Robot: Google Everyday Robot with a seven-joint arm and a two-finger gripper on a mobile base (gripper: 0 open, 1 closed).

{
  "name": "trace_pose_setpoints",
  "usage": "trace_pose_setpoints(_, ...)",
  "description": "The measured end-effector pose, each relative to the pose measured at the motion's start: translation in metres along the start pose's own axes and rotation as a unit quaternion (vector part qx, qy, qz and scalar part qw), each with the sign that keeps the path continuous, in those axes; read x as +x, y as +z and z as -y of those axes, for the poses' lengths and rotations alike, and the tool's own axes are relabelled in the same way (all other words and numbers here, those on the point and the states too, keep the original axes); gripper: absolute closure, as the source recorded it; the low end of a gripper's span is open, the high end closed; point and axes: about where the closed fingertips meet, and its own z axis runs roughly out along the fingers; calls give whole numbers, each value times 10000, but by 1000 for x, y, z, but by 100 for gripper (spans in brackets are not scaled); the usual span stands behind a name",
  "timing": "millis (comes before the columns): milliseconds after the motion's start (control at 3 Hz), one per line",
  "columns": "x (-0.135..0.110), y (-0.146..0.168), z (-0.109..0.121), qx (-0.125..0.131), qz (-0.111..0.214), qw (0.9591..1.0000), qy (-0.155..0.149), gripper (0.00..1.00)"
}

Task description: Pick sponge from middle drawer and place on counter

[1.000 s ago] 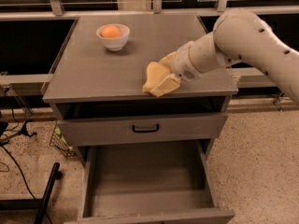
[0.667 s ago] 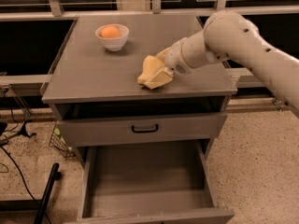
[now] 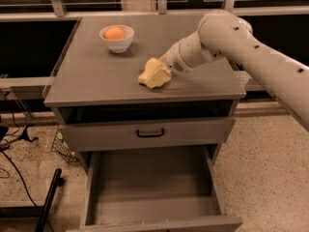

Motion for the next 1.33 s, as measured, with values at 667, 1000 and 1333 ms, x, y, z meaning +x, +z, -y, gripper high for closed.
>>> trace_pose_setpoints(667,2,1,2,-85,-86,9997,191,100)
trace_pose_setpoints(1000,6,1,3,-166,-122,9992,354,100)
trace_pose_setpoints(1333,6,1,3,-167,-122,9992,354,73)
